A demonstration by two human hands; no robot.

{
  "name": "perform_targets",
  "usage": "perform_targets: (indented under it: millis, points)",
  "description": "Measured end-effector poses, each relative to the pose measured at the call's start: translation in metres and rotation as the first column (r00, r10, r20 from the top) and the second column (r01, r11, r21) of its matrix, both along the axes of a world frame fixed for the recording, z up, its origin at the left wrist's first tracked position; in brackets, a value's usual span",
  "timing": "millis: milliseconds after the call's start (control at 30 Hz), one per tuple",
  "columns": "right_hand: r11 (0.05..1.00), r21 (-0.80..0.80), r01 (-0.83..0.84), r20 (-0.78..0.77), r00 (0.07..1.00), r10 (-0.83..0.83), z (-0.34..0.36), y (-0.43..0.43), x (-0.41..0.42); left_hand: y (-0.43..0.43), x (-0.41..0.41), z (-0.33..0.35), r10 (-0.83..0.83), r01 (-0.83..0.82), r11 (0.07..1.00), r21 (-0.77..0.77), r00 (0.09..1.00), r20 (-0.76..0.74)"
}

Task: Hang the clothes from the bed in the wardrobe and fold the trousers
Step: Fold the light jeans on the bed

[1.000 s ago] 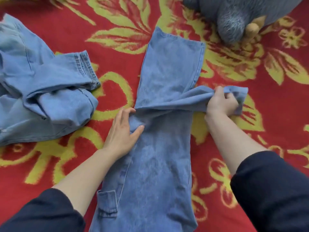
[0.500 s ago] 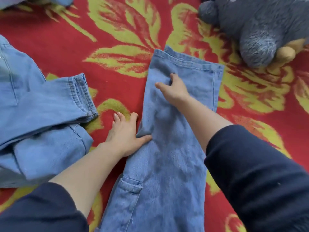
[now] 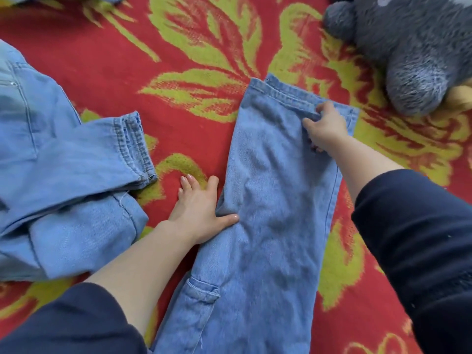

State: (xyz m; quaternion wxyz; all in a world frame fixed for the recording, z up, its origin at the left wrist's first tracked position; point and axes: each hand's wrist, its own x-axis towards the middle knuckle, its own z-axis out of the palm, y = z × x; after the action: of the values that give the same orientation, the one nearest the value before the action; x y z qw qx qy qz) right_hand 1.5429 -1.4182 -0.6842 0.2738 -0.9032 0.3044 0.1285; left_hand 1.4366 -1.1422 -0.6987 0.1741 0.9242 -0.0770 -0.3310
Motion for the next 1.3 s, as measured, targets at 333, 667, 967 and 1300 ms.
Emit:
perform_targets:
  millis: [333, 667, 967, 1300]
  points:
    - [0.978, -0.191, 0.080, 0.170, 0.984, -0.047, -0.006, -0.013, 0.011, -0.002, 0.002, 0.005, 0.032, -0.032, 0.999, 0.009, 0.999, -0.024]
    - [0.881, -0.093, -0.464, -0.025, 0.886, 0.464, -0.023, 0.057, -0.033, -0.006, -0.004, -0.001, 0.028, -0.029, 0.999, 0.024, 0.999, 0.039]
    - [0.785, -0.225, -0.578, -0.092, 0.814, 0.573, -0.020, 0.112, -0.270, 0.002, -0.006, -0.011, -0.003, 0.005, 1.000, -0.010, 0.994, 0.109]
    - [0.904, -0.153, -0.400, -0.217, 0.906, 0.364, -0.011, 0.195, -0.422, 0.070, -0.194, 0.001, 0.143, -0.106, 0.948, -0.302, 0.984, 0.104]
